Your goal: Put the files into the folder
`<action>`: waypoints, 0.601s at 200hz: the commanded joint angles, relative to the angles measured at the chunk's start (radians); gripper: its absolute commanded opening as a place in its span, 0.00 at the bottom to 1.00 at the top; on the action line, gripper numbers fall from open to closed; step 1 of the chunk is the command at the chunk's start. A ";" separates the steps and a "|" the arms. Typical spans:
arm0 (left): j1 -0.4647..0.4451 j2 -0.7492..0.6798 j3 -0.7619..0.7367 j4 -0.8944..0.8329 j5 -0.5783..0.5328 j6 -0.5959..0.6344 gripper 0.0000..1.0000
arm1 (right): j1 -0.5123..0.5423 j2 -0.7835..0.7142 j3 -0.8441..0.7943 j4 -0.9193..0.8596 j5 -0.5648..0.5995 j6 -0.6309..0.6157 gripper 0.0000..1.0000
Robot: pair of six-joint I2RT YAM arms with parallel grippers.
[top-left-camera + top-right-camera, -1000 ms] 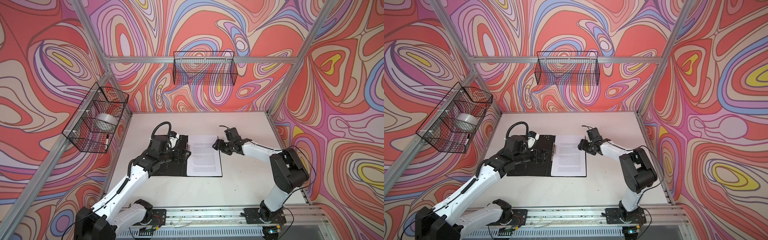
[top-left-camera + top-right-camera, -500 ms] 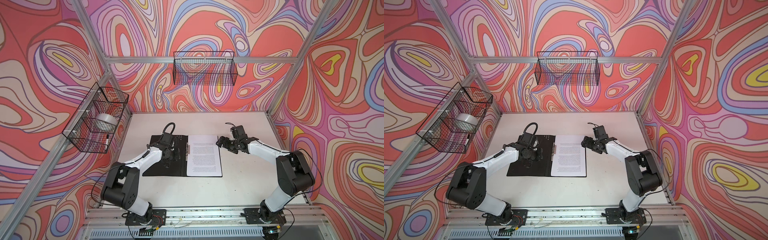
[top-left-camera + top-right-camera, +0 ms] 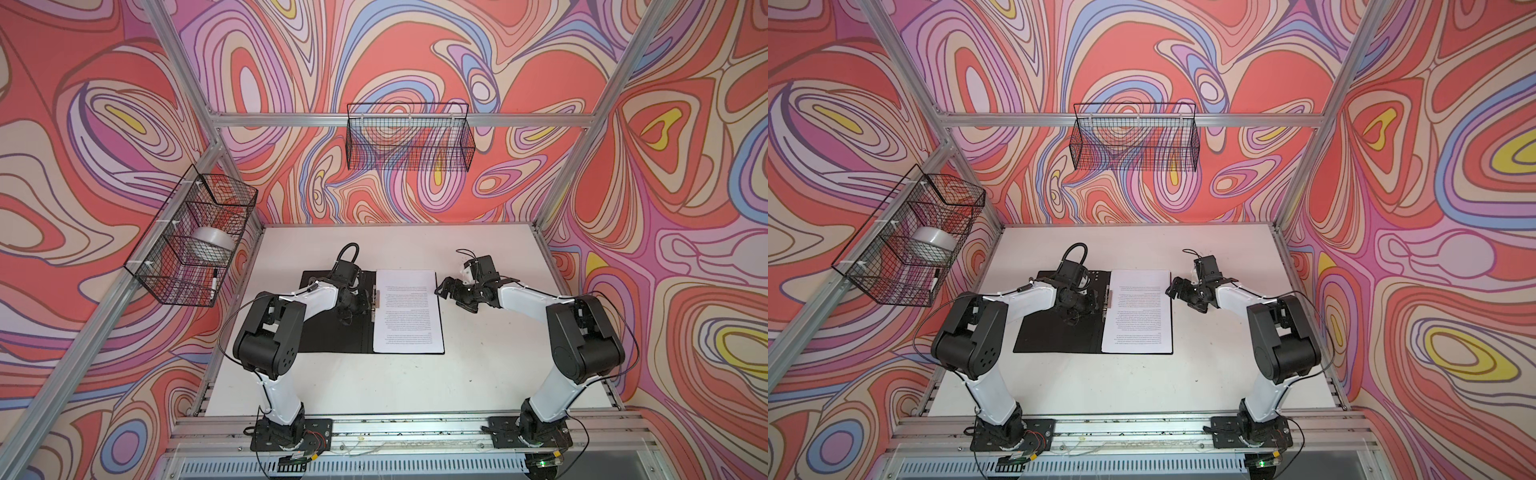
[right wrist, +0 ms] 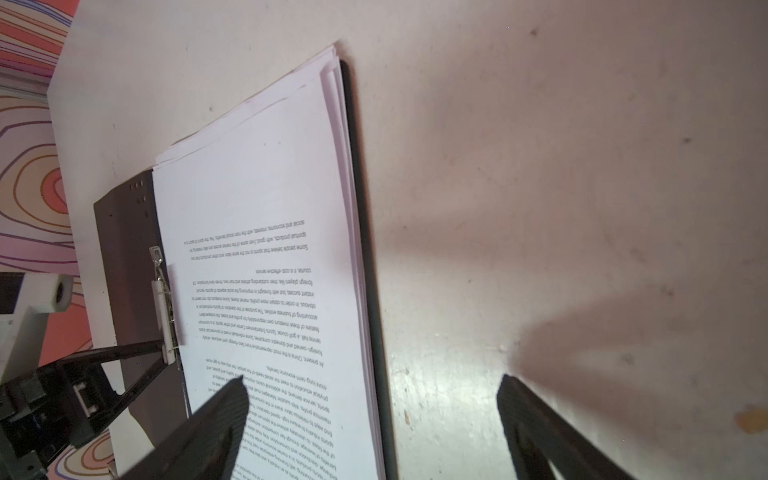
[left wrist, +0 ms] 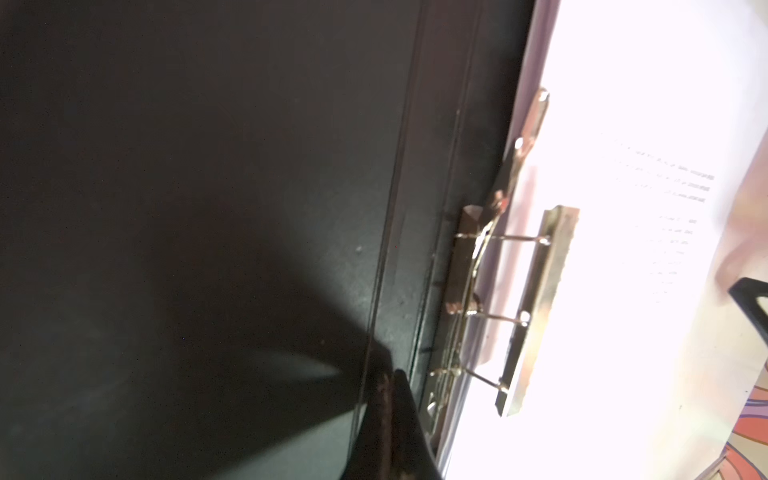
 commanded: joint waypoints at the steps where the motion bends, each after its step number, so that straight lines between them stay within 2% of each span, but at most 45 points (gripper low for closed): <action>1: -0.029 0.032 0.004 0.008 0.017 -0.029 0.00 | -0.016 0.020 0.005 0.023 -0.019 -0.016 0.97; 75: -0.164 0.077 0.000 0.093 0.047 -0.107 0.00 | -0.124 0.059 0.015 0.004 -0.038 -0.016 0.94; 120: -0.249 0.142 0.055 0.139 0.070 -0.173 0.00 | -0.152 -0.024 0.042 -0.109 0.096 -0.050 0.94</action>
